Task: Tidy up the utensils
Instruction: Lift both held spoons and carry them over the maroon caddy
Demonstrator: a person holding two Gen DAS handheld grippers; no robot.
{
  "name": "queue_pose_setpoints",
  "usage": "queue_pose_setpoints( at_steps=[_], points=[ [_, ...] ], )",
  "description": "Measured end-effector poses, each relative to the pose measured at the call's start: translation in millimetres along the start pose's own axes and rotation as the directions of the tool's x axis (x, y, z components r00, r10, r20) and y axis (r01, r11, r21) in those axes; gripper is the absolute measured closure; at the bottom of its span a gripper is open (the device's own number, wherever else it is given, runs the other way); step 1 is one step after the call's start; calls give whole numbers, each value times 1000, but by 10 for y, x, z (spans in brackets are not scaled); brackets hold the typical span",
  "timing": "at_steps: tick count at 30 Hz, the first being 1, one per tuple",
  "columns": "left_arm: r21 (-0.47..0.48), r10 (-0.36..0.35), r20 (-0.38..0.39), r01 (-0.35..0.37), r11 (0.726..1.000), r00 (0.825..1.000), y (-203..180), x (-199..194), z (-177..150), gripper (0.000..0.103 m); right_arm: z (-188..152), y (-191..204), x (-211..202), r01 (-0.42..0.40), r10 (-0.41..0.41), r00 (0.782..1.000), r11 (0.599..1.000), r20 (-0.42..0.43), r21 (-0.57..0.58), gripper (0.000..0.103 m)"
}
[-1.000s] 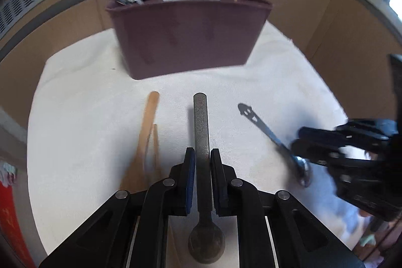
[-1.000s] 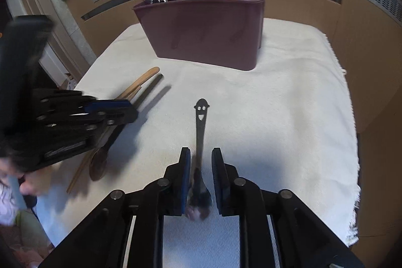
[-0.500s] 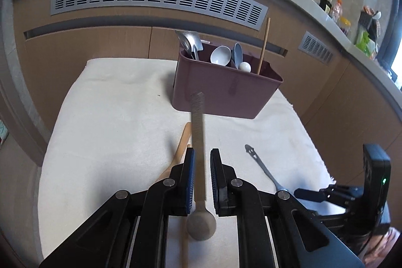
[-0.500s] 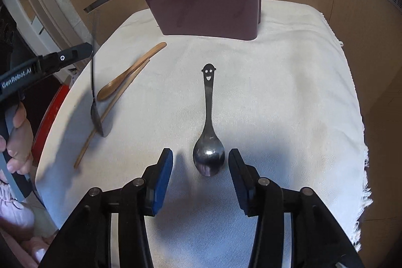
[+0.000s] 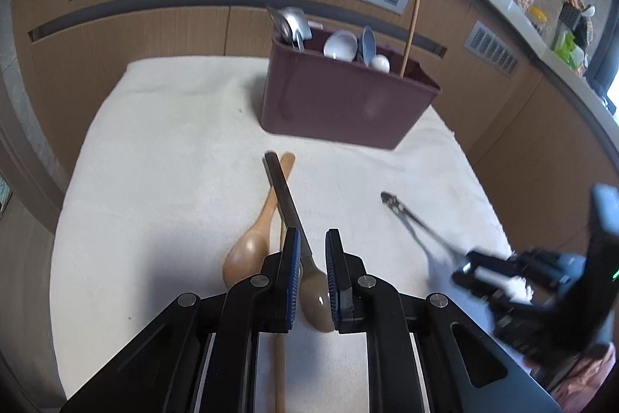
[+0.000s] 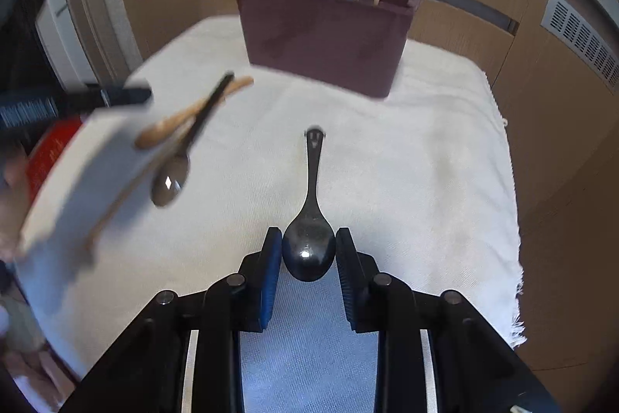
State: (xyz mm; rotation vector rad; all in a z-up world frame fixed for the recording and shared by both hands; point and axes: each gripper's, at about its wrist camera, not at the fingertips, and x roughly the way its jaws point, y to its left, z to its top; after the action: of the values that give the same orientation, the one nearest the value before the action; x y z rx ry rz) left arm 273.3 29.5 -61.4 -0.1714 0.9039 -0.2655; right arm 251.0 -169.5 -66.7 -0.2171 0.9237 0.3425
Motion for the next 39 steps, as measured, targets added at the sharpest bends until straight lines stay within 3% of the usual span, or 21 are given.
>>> queue_pose_setpoints(
  at_steps=[4, 7, 10, 15, 16, 19, 23, 29, 33, 39],
  points=[
    [-17, 10, -74, -12, 1000, 997, 20, 269, 58, 77, 272, -154, -274, -53, 49, 995, 998, 85, 35, 77],
    [-14, 63, -121, -66, 998, 991, 49, 467, 195, 73, 463, -219, -373, -58, 52, 990, 997, 128, 45, 77],
    [21, 165, -176, -164, 986, 970, 36, 704, 342, 69, 569, -232, -382, -49, 42, 987, 998, 154, 40, 77],
    [77, 235, -229, -223, 972, 945, -86, 994, 473, 67, 585, -260, -339, -63, 55, 985, 997, 166, 43, 77],
    [104, 240, -222, -222, 970, 945, -121, 1021, 481, 68, 591, -260, -342, -64, 56, 983, 997, 172, 43, 77],
    [144, 256, -175, -232, 962, 951, -218, 1038, 474, 87, 595, -273, -354, -71, 61, 981, 996, 184, 46, 77],
    [150, 207, -118, -189, 971, 971, -263, 884, 392, 91, 624, -294, -376, -77, 65, 978, 996, 199, 51, 77],
    [78, 61, -1, -60, 995, 998, -252, 307, 277, 91, 662, -260, -497, -83, 70, 971, 995, 227, 47, 77],
    [41, 5, 111, -10, 999, 994, -234, -124, 247, 91, 649, -197, -611, -82, 71, 968, 996, 242, 36, 77],
    [61, -35, 256, 20, 998, 966, -353, -644, 270, 91, 601, -114, -818, -77, 69, 962, 997, 266, 19, 77]
  ],
)
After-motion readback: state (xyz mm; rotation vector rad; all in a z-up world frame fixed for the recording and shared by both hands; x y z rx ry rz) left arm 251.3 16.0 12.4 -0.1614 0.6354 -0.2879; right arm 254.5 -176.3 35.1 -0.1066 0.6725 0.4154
